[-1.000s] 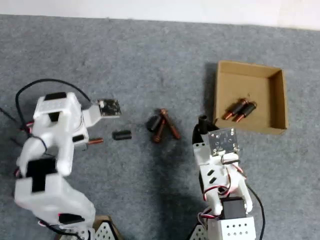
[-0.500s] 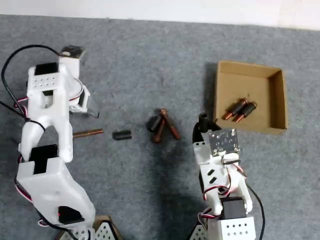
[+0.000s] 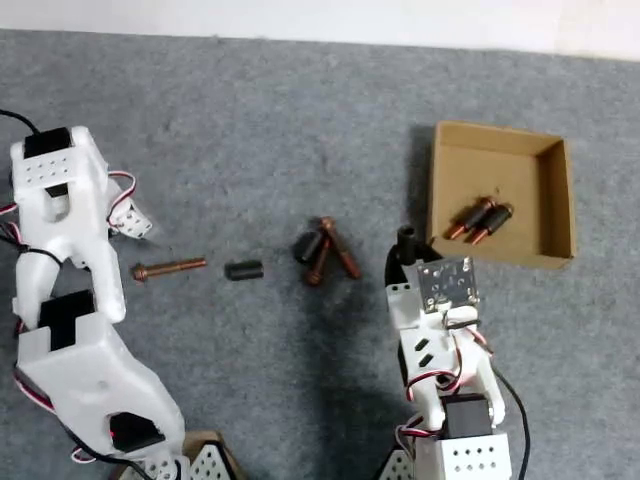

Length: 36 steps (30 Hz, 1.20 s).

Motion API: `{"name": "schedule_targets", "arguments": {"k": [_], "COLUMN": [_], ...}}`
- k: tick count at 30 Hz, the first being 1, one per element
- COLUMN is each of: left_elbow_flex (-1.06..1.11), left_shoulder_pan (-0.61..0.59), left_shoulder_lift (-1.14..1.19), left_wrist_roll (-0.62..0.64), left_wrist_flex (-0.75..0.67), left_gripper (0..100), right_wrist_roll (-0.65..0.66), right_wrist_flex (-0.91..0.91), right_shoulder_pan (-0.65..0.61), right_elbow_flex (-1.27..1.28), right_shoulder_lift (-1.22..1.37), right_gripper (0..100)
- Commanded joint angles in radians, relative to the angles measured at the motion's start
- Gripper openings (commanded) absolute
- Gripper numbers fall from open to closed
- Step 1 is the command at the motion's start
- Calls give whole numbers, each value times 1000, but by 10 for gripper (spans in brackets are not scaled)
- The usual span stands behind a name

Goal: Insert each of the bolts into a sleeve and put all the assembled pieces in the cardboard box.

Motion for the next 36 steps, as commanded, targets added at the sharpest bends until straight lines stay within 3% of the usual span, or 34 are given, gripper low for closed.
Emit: {"name": "schedule_targets", "arguments": {"k": [1, 8, 15, 21, 25, 33, 36], "left_elbow_flex": [-44, -38, -35, -39, -97, -223, -259], "left_shoulder_pan": [13, 127, 139, 140, 120, 114, 114], "left_shoulder_lift": [-7, -5, 97, 252, 334, 437, 461], "left_wrist_roll": [-5, 15, 308, 328, 422, 445, 445], "left_wrist_flex": [-14, -61, -103, -114, -175, -75, -49], "left_gripper": [274, 274, 276, 274, 274, 273, 208], "right_wrist_roll": [14, 14, 14, 14, 14, 14, 14], "right_wrist_flex": [-30, -30, -30, -31, -31, -31, -31], "right_shoulder_pan": [12, 12, 12, 12, 12, 12, 12], "right_elbow_flex": [51, 51, 51, 51, 51, 51, 51], "right_shoulder_lift": [-16, -16, -16, -16, -16, -16, -16], "right_gripper": [5, 5, 5, 5, 5, 5, 5]}}
